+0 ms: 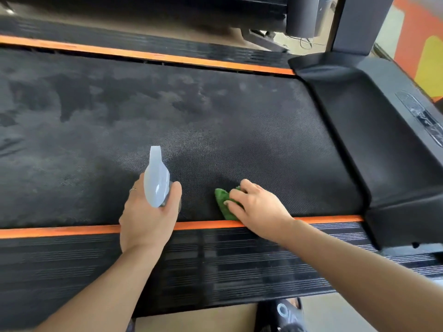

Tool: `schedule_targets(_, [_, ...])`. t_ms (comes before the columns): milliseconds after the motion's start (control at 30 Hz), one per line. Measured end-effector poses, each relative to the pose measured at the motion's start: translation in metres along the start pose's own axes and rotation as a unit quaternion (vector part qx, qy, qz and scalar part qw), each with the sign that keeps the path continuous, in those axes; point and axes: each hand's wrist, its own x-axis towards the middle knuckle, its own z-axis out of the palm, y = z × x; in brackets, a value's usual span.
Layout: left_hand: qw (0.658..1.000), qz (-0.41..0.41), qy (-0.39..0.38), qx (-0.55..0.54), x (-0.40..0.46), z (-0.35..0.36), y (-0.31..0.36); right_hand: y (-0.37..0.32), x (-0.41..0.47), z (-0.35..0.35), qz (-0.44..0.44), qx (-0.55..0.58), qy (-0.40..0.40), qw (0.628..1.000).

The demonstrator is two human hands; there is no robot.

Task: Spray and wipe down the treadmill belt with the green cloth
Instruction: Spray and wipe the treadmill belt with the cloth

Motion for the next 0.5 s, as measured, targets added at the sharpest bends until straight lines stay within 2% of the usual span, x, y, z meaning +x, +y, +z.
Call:
schedule_targets(67, [1.0, -0.001, -0.006, -0.013, 0.001, -0.002, 0.001, 0.04, -0.015, -0.005, 0.054, -0.038, 0.022, 0.998])
schedule_targets(167, [0.999, 0.008, -0.034, -0.025, 0.014, -0.007, 0.004, 0.093, -0.04, -0.018, 0.197, -0.078, 0.022, 0.977])
schedule_targets(233, [0.997, 0.012, -0.078, -0.022, 0.03, -0.017, 0.008, 0.095, -0.04, -0.019, 0.247, -0.075, 0.036, 0.966])
schedule_targets(300, [0.992, 0.017, -0.111, -0.052, 0.047, -0.027, 0.01, 0.079, -0.028, -0.016, 0.273, -0.062, 0.019, 0.96])
schedule_targets(400, [0.984, 0.014, -0.142, -0.11, 0.064, -0.037, 0.017, 0.037, 0.0, -0.009, 0.198, -0.041, 0.022, 0.979])
schedule_targets(500, [0.974, 0.028, -0.188, -0.126, 0.075, -0.041, 0.023, -0.039, 0.037, 0.01, 0.039, -0.012, 0.044, 0.998])
